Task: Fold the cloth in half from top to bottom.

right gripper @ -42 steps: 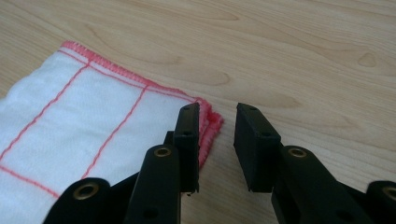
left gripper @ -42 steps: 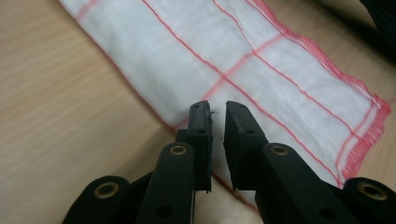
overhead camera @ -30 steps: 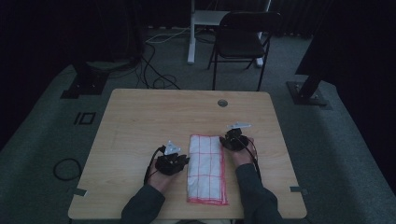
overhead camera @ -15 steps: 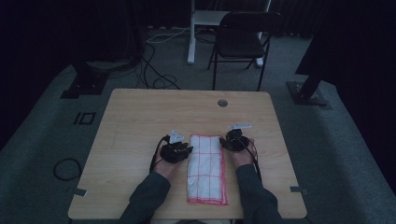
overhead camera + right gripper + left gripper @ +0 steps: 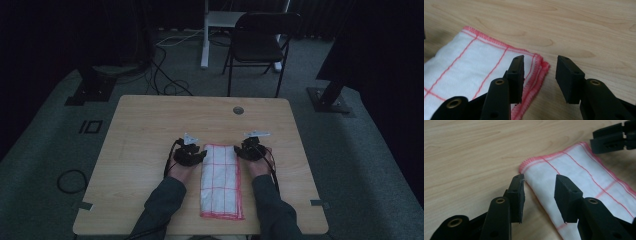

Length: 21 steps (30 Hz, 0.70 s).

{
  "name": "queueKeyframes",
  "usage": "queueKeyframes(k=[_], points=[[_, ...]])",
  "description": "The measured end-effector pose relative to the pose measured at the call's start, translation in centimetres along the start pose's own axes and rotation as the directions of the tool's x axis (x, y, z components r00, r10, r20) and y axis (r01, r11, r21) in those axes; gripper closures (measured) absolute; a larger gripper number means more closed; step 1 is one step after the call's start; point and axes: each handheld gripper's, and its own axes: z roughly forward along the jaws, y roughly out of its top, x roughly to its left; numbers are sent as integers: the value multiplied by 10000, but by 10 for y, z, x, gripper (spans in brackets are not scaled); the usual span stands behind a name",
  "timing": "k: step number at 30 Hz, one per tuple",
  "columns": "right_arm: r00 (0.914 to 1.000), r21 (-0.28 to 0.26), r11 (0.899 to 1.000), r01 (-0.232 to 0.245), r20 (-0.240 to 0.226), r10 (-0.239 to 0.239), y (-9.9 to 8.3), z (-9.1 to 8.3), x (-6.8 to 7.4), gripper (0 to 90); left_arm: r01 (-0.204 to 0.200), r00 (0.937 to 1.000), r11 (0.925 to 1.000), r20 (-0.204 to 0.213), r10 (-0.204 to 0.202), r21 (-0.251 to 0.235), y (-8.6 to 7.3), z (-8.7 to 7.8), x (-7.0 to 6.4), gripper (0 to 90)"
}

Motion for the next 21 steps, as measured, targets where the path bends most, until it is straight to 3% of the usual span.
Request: queueKeyframes(k=[4,8,13,17,21], points=[[9999,59,9999,-115,17,115,2,5,-1,573,253,9994,9996,-257,-249,134,3,8,6,590],[9999,111,9999,-103,48,103,4,8,0,558,577,9983,9977,20,-578,368,4,15,6,575],[9999,323,9994,-92,124,88,2,12,4,546,571,9983,9967,-113,-566,571,5,25,3,572],[9997,422,9990,-143,199,134,2,14,5,524,349,9990,9976,-282,-333,598,4,28,-1,568],[9982,508,9978,433,381,-453,1,14,9,545,188,9991,9986,-391,-168,498,3,29,-1,583]])
